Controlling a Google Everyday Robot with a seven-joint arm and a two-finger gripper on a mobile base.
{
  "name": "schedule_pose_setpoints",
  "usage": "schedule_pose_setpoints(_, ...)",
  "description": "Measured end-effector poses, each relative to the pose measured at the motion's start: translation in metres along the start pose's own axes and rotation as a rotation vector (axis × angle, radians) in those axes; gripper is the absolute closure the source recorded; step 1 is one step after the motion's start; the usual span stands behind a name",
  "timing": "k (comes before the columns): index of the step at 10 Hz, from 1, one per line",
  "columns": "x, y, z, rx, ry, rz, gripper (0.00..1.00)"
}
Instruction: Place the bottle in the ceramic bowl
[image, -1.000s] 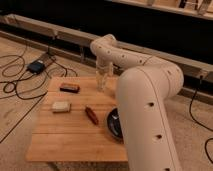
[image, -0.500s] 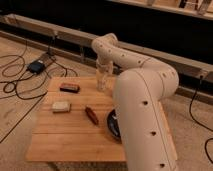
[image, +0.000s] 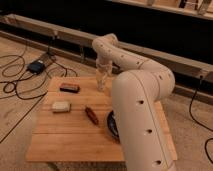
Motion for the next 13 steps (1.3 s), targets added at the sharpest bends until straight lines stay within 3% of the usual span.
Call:
schedule_pose_setpoints(3,-0.004,0.004,0.009,-0.024,-0.003,-0.011,0.36)
schedule_pose_setpoints(4,-0.004,0.004,0.012,-0.029,-0.001,-0.012,0.42)
schedule_pose_setpoints(6,-0.002,0.003,0.016,-0.033,0.002,-0.012,0.58)
schedule_pose_setpoints(7,-0.001,0.001,0.016,-0.033,0.003,-0.007,0.74)
schedule_pose_setpoints(10,0.005,-0.001,0.015,-0.043,0.009,0.016,0.99)
schedule_pose_setpoints(13,0.021,0.006,-0.008,-0.063,0.016,0.045,1.0)
